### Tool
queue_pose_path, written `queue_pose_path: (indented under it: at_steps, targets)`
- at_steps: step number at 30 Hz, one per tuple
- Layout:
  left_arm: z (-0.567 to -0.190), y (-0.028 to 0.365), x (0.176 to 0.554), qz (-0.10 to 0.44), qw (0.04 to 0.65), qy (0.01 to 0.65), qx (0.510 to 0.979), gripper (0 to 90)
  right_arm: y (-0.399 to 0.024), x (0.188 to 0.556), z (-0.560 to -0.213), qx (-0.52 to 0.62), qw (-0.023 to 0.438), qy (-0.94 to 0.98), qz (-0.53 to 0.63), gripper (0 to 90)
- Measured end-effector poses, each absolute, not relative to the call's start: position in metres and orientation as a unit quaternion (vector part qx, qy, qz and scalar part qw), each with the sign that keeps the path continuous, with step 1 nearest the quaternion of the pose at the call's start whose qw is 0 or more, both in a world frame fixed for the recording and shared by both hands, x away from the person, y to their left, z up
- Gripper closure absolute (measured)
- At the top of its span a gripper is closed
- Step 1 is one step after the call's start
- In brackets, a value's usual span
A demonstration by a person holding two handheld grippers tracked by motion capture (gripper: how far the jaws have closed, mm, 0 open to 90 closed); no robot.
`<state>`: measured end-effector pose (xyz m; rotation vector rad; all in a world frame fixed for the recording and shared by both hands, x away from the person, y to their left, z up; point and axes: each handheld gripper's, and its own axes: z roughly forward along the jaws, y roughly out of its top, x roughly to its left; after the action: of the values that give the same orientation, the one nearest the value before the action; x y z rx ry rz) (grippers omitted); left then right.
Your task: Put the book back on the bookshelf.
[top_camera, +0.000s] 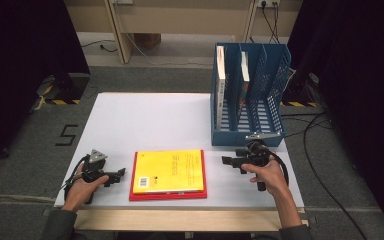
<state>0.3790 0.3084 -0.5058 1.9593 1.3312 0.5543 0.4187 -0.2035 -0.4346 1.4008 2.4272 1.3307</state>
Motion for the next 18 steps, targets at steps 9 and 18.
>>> queue_pose_path:
  at_steps: [9,18]
  targets:
    - [-0.506,0.308,0.379,0.214,0.346,0.513,0.756,6.9,-0.186,0.415,-0.446,0.444,0.006,0.793,0.418,21.7]
    - [-0.505,0.308,0.377,0.217,0.347,0.512,0.755,9.1,-0.167,0.411,-0.455,0.429,-0.021,0.804,0.411,22.3]
